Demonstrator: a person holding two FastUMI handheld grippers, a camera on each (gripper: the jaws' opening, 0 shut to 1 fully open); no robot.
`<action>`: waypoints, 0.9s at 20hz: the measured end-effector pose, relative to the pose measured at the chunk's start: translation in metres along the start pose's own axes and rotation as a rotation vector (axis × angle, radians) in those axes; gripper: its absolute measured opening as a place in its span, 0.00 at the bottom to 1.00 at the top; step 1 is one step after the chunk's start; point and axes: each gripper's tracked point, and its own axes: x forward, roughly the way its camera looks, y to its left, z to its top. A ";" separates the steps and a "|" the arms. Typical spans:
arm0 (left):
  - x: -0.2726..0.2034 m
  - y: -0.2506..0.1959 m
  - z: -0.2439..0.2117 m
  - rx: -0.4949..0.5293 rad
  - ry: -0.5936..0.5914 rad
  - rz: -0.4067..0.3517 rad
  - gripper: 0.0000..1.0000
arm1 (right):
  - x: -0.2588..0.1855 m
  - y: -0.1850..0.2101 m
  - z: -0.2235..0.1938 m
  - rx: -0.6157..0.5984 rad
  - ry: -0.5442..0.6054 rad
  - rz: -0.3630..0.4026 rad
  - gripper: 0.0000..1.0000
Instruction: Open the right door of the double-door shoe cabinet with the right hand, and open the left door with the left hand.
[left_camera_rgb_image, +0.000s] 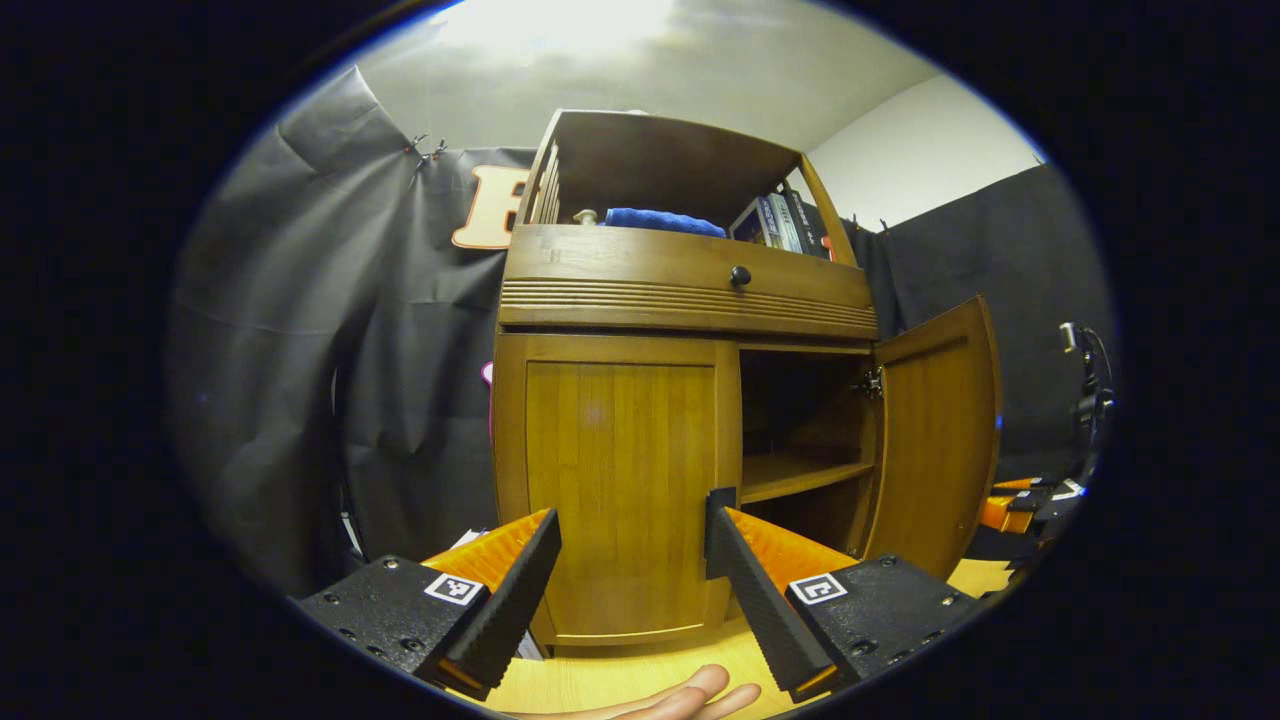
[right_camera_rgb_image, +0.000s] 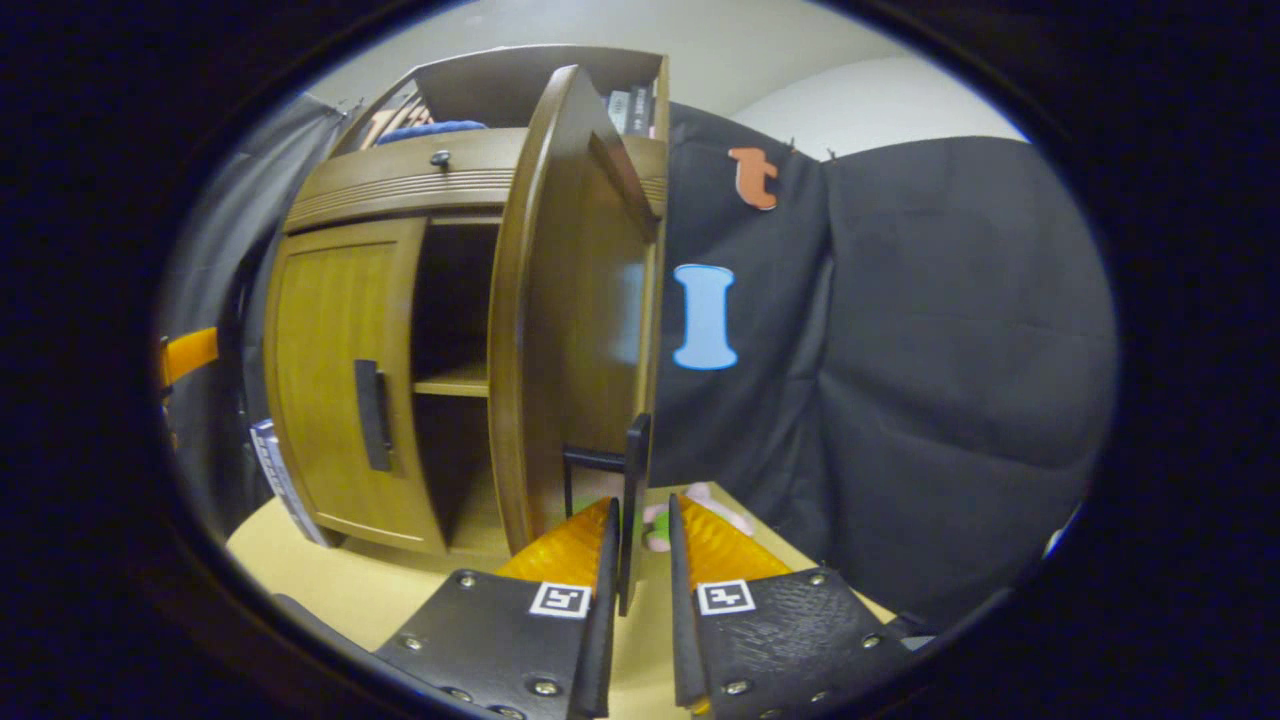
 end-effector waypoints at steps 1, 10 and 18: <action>0.000 0.000 0.000 0.001 0.000 0.000 0.92 | -0.002 -0.005 -0.005 0.025 0.020 -0.004 0.23; 0.006 0.001 -0.003 -0.004 0.010 0.016 0.92 | 0.013 -0.045 -0.005 0.114 0.038 0.158 0.01; 0.010 -0.007 -0.005 -0.001 0.003 0.021 0.92 | 0.038 -0.088 -0.008 0.139 0.025 0.346 0.01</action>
